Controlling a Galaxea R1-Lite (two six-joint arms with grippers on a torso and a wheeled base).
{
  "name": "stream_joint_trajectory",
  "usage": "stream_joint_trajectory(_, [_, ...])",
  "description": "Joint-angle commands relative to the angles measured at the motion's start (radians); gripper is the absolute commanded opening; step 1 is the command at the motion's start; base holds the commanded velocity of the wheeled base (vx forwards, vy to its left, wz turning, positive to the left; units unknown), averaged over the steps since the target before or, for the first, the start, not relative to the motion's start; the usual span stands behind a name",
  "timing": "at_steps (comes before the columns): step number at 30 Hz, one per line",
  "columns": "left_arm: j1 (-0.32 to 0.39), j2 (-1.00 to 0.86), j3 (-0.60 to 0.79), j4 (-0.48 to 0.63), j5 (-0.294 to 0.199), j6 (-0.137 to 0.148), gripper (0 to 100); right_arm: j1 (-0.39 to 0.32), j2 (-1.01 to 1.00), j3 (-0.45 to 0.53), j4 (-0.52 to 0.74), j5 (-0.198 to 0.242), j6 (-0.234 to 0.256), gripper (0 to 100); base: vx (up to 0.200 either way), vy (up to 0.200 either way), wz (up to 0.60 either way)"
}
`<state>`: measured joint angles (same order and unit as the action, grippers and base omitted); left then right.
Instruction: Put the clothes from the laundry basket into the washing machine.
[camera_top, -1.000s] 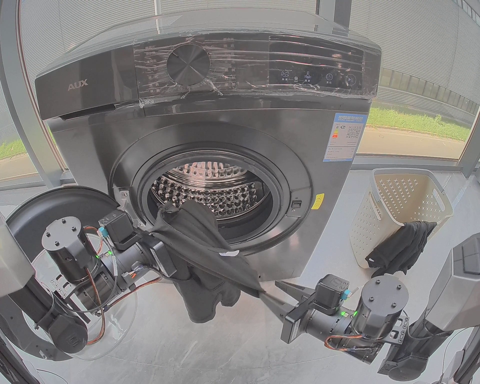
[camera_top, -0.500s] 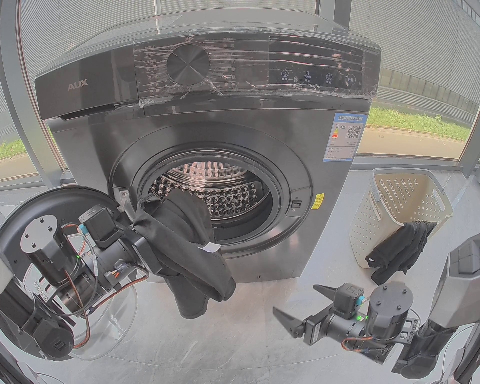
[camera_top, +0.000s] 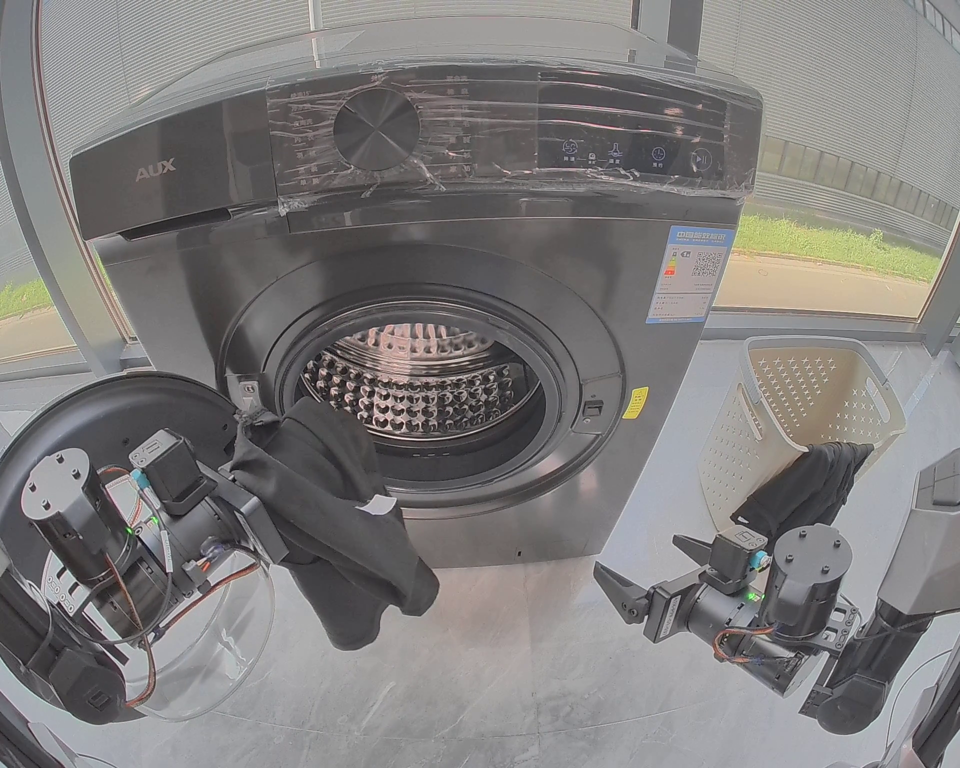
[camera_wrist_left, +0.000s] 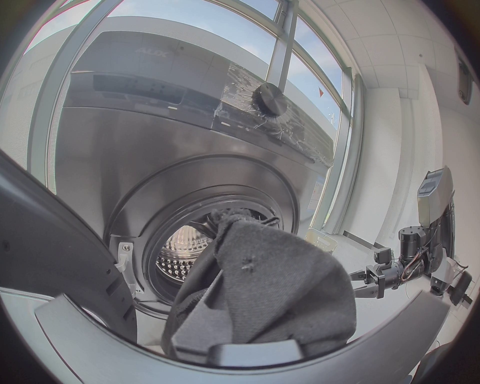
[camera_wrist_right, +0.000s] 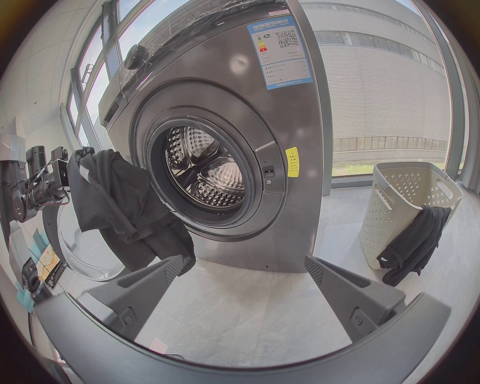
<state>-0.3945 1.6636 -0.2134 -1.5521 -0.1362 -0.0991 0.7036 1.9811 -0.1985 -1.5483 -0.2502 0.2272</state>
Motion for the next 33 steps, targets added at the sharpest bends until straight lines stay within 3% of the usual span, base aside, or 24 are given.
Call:
stream_joint_trajectory(1, [0.019, 0.008, 0.016, 0.000, -0.005, -0.002, 0, -0.012, 0.005, 0.001, 0.001, 0.002, 0.000, 100, 0.000, 0.000, 0.00])
stream_joint_trajectory(4, [0.020, 0.031, 0.009, 0.000, -0.005, -0.002, 0, -0.009, 0.005, -0.001, -0.001, 0.002, 0.000, 100, 0.000, 0.000, 0.00])
stream_joint_trajectory(10, [0.016, 0.081, 0.002, -0.002, 0.001, 0.004, 0, -0.003, -0.002, 0.002, -0.001, 0.002, 0.001, 100, 0.200, 0.000, 0.00])
stream_joint_trajectory(23, [-0.001, 0.097, 0.000, -0.003, 0.001, 0.013, 0, 0.005, -0.007, -0.001, -0.001, 0.002, 0.000, 100, 0.000, 0.000, 0.00])
stream_joint_trajectory(26, [-0.064, 0.097, -0.014, -0.003, 0.030, 0.027, 0, 0.039, -0.025, 0.002, -0.001, 0.000, -0.002, 100, 0.000, 0.000, 0.00])
stream_joint_trajectory(28, [-0.099, 0.099, -0.037, -0.003, 0.050, 0.016, 0, 0.057, -0.039, 0.001, -0.001, -0.003, -0.002, 100, 0.000, 0.000, 0.00])
stream_joint_trajectory(33, [-0.112, 0.216, -0.158, -0.005, 0.041, 0.012, 0, 0.068, -0.047, 0.004, -0.001, -0.001, 0.000, 100, 0.000, 0.000, 0.00])
